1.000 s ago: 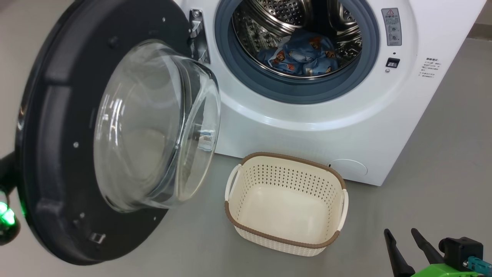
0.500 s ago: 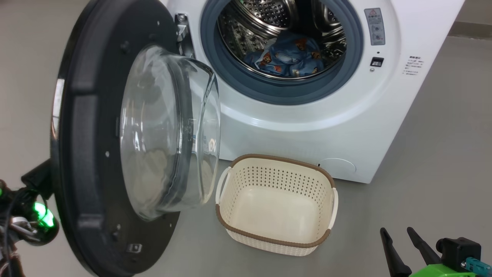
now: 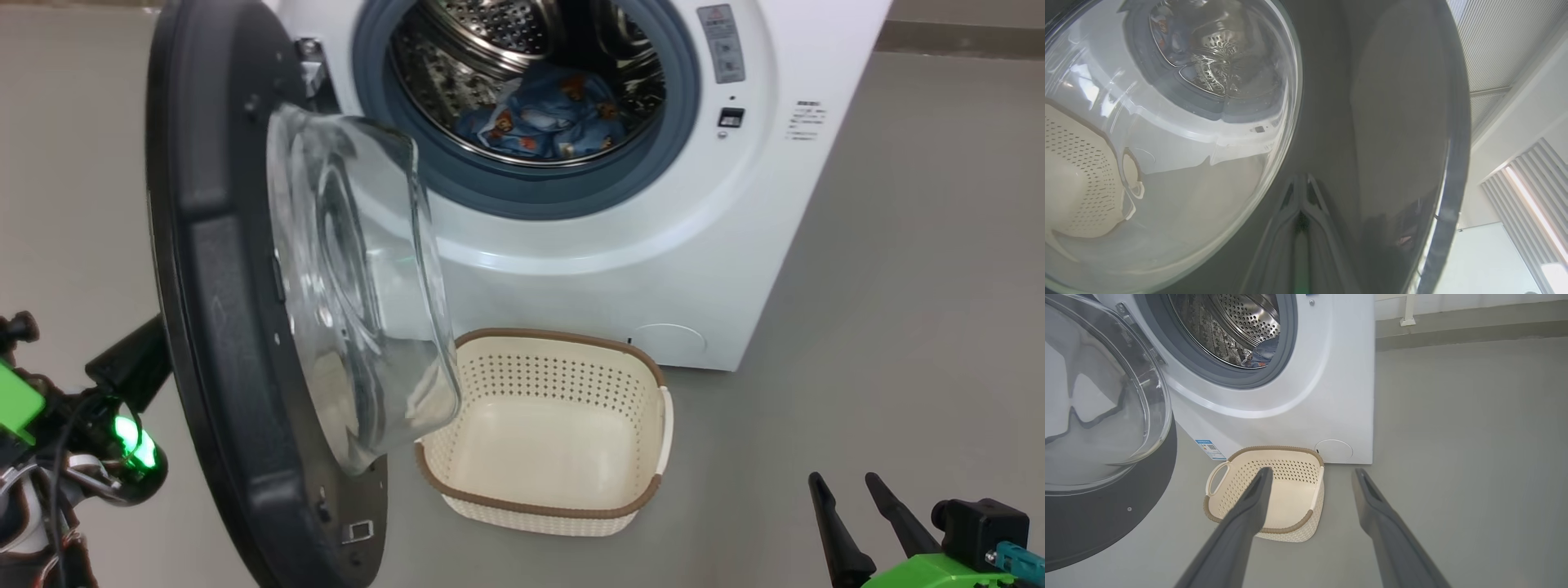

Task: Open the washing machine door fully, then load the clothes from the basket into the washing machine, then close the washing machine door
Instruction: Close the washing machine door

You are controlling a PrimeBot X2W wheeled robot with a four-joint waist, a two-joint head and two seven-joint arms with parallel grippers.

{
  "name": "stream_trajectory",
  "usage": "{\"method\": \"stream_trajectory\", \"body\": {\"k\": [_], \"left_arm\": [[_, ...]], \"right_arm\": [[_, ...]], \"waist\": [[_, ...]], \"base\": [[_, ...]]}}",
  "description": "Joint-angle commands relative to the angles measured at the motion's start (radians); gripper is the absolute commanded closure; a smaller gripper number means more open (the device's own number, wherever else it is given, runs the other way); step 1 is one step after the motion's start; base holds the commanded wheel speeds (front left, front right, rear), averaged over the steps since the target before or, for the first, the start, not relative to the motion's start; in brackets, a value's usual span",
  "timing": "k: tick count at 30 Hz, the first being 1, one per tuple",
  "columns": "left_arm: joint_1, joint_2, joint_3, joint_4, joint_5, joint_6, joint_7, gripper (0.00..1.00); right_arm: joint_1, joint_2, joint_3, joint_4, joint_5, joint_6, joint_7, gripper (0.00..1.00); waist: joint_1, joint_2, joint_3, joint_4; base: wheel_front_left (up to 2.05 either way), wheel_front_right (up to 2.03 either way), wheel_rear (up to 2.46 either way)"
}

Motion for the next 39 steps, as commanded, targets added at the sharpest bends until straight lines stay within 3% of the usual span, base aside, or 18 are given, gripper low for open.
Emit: {"method": "stream_trajectory", "body": {"k": [1,39], "left_arm": [[-0.007,0.015,0.002,-0.042,-0.013,-0.010,0.009,1.00],[-0.098,-0.010,-0.145,0.119,-0.108,-0.165,-0.233,1.00]], "right_arm": [[-0.042,-0.013,0.022,-0.022,0.003,0.004,-0.010,0.00],[-0.095,-0.013,0.029,0.028,0.033,0.004,-0.055,0.00]], "waist": [[0.0000,-0.0001,0.006,-0.024],[0.0000,-0.0001,0.056,-0.339]], "base": [[0.00,0.00,0.00],[0.00,0.00,0.00]]}}
